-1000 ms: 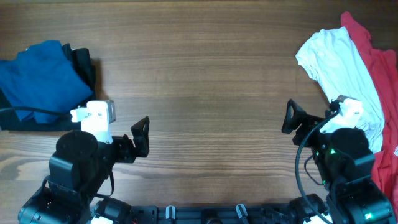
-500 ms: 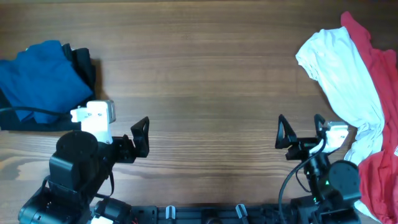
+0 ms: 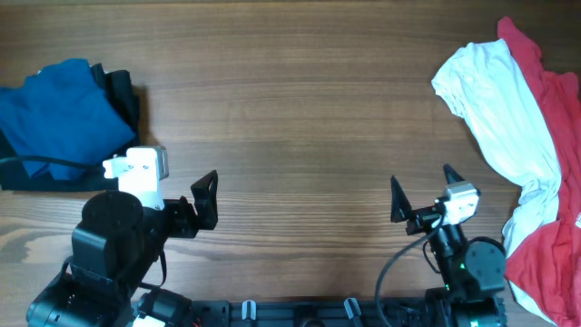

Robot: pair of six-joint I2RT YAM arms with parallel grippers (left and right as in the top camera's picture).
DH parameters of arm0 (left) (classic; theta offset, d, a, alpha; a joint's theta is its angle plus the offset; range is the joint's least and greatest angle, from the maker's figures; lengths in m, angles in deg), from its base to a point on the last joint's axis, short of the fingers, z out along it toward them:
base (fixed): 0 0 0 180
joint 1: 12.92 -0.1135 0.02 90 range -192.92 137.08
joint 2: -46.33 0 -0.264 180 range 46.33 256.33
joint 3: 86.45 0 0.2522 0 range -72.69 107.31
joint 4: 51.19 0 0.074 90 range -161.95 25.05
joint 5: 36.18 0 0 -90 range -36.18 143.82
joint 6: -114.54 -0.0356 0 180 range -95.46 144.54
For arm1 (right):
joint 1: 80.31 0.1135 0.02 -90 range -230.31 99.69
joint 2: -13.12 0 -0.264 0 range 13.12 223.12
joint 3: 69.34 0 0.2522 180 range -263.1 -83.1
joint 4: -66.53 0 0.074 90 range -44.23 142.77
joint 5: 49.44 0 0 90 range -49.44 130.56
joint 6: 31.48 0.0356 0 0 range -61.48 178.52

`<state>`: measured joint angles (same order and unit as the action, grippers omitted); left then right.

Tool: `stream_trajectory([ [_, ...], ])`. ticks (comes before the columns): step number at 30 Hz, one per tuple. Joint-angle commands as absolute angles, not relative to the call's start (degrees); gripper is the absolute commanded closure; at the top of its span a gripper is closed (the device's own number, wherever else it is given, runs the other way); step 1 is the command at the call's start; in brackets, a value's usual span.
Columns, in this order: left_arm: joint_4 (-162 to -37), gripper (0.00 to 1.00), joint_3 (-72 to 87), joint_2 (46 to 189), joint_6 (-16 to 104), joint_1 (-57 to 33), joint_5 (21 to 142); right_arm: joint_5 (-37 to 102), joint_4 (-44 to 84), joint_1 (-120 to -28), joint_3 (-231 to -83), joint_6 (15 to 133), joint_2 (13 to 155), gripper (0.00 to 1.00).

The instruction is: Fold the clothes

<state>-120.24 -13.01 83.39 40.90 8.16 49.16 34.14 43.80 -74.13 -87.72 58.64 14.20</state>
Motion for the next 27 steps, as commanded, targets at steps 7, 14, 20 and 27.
stream_trajectory([
  [7, -120.08, 0.0, -12.79, 83.15, 40.35, 8.56, 48.61, 35.8, 44.13, -74.61, -87.05, 59.16, 13.31, 0.0],
  [14, -120.08, 0.0, -12.79, 83.15, 40.35, 8.56, 48.61, 35.65, 44.17, -74.61, -87.05, 59.08, 13.33, 0.0],
  [20, -120.08, 0.0, -12.79, 83.15, 40.35, 8.56, 48.61, 35.65, 44.17, -74.61, -87.05, 59.1, 13.33, 0.0],
  [27, -120.08, 0.0, -12.79, 83.15, 40.35, 8.56, 48.61, 35.65, 44.17, -74.61, -87.05, 59.12, 13.33, 0.01],
])
